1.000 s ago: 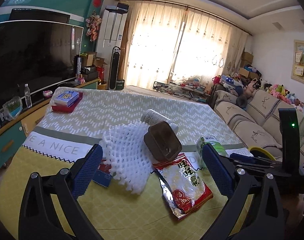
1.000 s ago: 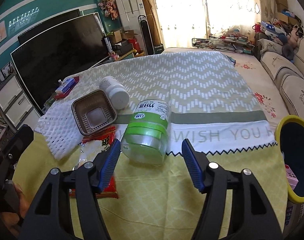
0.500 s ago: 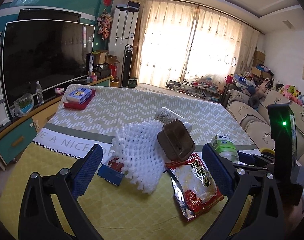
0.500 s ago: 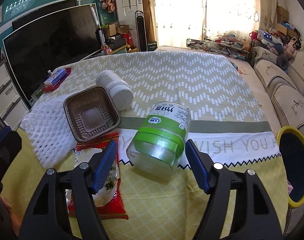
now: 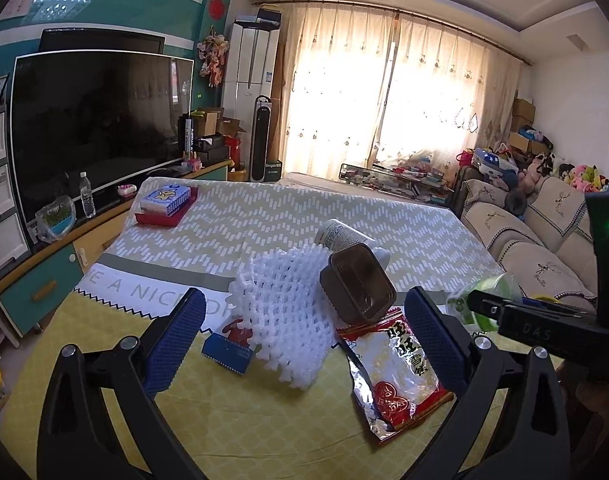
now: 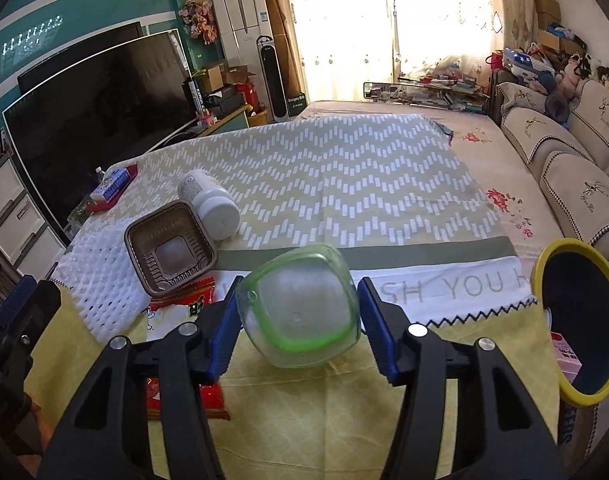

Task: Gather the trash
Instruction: 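Carry the green container over the bin and open the right tool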

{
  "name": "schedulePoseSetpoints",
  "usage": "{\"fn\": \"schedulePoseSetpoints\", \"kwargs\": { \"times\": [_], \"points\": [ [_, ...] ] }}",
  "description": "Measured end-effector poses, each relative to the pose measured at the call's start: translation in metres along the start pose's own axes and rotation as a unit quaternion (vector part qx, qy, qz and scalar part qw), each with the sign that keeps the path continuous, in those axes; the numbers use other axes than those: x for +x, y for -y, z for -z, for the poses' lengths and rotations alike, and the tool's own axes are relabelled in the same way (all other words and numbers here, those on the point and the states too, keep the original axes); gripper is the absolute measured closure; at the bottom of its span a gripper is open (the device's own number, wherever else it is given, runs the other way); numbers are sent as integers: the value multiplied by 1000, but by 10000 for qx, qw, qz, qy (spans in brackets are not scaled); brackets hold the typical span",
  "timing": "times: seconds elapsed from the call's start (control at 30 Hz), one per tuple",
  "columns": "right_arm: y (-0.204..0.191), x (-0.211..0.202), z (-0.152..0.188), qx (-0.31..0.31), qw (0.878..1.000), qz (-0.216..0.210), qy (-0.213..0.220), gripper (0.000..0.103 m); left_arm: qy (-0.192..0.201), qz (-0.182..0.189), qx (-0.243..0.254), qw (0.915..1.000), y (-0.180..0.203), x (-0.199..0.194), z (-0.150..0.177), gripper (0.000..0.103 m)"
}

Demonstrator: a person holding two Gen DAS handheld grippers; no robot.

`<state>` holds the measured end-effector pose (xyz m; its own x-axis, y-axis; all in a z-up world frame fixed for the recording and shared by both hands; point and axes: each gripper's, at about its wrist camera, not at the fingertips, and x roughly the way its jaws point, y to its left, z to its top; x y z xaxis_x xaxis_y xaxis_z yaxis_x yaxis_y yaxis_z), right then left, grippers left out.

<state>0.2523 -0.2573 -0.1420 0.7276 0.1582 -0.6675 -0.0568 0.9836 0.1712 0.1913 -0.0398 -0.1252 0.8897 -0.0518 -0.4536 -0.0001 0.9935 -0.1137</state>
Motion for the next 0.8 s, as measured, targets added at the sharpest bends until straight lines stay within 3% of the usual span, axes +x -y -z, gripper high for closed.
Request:
{"fn": "schedulePoseSetpoints", "kwargs": {
  "times": [0.43, 0.6, 0.8],
  "points": [
    [64, -51, -6, 491, 9970, 215, 553, 51, -7, -141, 107, 9998, 4, 0, 1, 5],
    [125, -69, -3, 1062, 9876, 863, 772, 51, -9, -180, 173, 9997, 9, 1, 1, 5],
    [194, -72, 4, 1636, 9707, 1604, 727, 51, -40, -209, 187, 9996, 9, 3, 1, 5]
  ]
}}
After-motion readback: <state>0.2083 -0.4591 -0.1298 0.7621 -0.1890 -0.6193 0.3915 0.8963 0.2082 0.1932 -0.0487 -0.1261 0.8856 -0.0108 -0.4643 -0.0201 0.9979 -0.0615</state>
